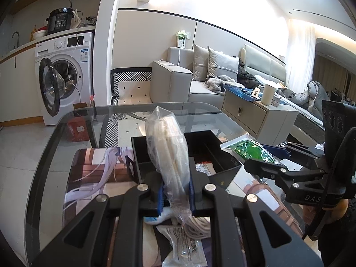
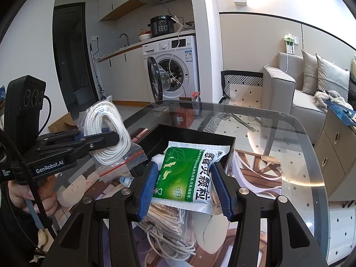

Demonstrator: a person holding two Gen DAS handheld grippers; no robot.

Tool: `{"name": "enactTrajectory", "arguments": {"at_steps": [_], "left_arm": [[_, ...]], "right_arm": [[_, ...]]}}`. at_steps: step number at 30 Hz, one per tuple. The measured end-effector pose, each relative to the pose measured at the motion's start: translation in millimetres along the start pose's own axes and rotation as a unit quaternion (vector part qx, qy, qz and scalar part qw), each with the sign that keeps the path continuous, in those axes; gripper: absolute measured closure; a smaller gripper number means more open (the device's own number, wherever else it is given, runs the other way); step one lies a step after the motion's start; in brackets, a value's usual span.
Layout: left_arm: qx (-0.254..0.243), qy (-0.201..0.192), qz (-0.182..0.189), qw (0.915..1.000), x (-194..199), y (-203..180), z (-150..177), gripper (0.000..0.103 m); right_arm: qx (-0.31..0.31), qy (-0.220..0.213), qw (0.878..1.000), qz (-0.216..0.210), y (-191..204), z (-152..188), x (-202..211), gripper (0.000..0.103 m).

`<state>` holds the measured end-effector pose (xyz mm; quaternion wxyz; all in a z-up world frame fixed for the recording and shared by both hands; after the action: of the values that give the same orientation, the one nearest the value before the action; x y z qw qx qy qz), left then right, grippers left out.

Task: Organize soft objects
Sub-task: 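Lower the cable bag into the box left while right drops the green sachet in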

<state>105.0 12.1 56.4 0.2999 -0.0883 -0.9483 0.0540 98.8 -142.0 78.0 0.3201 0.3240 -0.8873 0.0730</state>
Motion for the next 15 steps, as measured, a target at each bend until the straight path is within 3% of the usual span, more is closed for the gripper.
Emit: {"name": "enactTrajectory", "arguments": {"at_steps": [15], "left_arm": [[-0.016,0.003,-0.002,0.9999,-27.1,-3.2,-14.5,0.088]], "right_arm": [[0.003,0.009,1.000,0.002,-7.1,-17.8,-26.8,0.052]]}}
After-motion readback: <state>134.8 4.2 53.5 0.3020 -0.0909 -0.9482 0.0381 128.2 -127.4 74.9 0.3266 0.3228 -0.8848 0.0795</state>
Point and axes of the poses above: each gripper's, at about its wrist camera, not at the fingertips, and x roughly against the way its jaws point, y to its left, z to its underside, the point moved 4 cm from there along -x, roughly the way its jaws point, and after that the axes turned 4 degrees about y, right-handed, at the moved point
